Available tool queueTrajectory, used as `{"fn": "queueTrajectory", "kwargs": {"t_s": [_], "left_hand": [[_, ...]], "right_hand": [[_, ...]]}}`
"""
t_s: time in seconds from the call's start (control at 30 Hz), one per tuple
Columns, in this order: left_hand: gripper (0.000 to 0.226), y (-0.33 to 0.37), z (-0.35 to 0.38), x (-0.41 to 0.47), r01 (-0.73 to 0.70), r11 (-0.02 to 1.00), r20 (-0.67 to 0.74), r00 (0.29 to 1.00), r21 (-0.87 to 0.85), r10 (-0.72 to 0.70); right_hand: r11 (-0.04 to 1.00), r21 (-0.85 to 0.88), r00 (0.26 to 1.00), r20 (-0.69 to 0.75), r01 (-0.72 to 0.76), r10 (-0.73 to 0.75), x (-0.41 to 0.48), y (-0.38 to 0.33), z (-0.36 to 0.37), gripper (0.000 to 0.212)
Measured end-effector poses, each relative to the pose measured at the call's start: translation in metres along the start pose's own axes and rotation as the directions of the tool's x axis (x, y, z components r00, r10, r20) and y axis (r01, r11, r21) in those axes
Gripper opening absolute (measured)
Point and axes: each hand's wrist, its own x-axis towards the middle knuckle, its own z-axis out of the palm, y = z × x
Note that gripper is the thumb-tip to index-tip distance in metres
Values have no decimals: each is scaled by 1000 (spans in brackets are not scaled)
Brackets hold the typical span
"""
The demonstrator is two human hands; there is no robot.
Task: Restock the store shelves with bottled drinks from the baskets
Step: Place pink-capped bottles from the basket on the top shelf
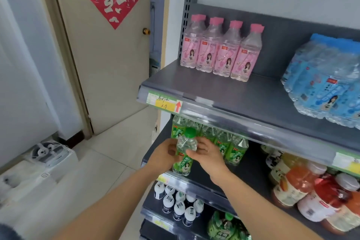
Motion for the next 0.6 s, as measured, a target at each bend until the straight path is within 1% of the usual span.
{"fn": "queueTrajectory", "kwargs": {"t_s": [0.1,0.2,0.4,0.6], "left_hand": [[36,-17,-12,32,35,997,-11,999,-67,-36],[30,-27,-18,56,14,999,-2,1000,-37,-14],[33,-47,-30,92,21,999,22,1000,-43,-20],[38,-51,-34,106,25,997,43,999,-72,-22]], "right_hand": [[1000,20,1000,-20,-13,14,34,9,17,45],[999,33,999,-40,-10,12,57,14,29,43],[1000,28,997,-73,-2,4,93,26,49,44],[999,31,987,-159,-10,15,108,31,57,40]]}}
